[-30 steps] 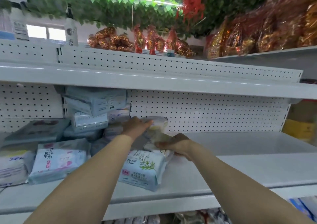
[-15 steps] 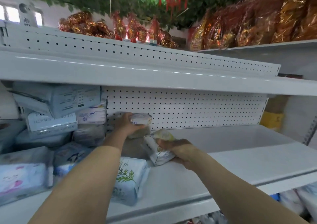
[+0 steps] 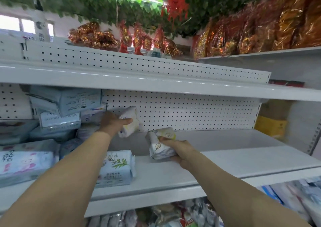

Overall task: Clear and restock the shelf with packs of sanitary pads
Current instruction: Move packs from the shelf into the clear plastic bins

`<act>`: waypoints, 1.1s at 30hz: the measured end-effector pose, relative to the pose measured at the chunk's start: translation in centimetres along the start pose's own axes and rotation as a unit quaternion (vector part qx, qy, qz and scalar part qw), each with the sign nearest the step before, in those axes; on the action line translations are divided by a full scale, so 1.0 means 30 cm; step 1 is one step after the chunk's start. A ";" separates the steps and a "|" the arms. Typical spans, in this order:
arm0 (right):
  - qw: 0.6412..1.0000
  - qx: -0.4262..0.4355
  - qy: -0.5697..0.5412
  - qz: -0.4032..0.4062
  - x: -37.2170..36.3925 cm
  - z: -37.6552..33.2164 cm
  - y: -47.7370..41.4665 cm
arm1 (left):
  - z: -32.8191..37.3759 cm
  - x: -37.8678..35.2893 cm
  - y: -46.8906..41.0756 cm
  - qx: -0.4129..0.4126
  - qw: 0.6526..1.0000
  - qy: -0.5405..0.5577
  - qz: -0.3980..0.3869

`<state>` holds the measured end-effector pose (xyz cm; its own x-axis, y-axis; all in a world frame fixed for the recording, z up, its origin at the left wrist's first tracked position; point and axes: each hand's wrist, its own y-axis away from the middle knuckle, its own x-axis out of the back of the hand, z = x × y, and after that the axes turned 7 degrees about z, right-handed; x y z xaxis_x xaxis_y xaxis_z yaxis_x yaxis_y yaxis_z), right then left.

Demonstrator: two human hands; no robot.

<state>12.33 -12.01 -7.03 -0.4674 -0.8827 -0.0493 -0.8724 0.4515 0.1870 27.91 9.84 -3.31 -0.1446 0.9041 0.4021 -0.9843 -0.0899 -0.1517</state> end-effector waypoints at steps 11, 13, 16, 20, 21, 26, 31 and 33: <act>0.992 0.022 -0.085 -0.087 0.125 -0.061 0.268 | 0.082 0.128 0.548 0.150 0.920 0.361 -0.016; 0.991 0.019 -0.073 -0.107 0.135 -0.050 0.329 | 0.079 0.178 0.669 0.158 0.911 0.381 0.001; 0.988 0.029 -0.047 -0.142 0.132 -0.021 0.421 | 0.041 0.259 0.827 0.160 0.901 0.402 0.029; 0.973 0.020 -0.041 -0.225 0.086 0.065 0.533 | -0.061 0.375 1.022 0.175 0.900 0.387 0.102; 0.967 0.004 -0.039 -0.251 0.067 0.096 0.556 | -0.091 0.405 1.071 0.185 0.898 0.380 0.122; 0.944 -0.058 -0.016 -0.325 -0.031 0.270 0.683 | -0.260 0.518 1.264 0.234 0.891 0.344 0.181; 0.942 -0.086 0.045 -0.323 -0.118 0.439 0.755 | -0.463 0.584 1.408 0.289 0.879 0.320 0.201; 0.942 -0.109 0.058 -0.312 -0.155 0.513 0.762 | -0.540 0.598 1.432 0.316 0.872 0.317 0.200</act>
<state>-7.63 4.43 -17.64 0.1570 -0.9812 -0.1125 -0.9159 -0.1872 0.3550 -15.32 28.97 -17.25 -0.6011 0.7789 -0.1789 -0.7561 -0.4818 0.4429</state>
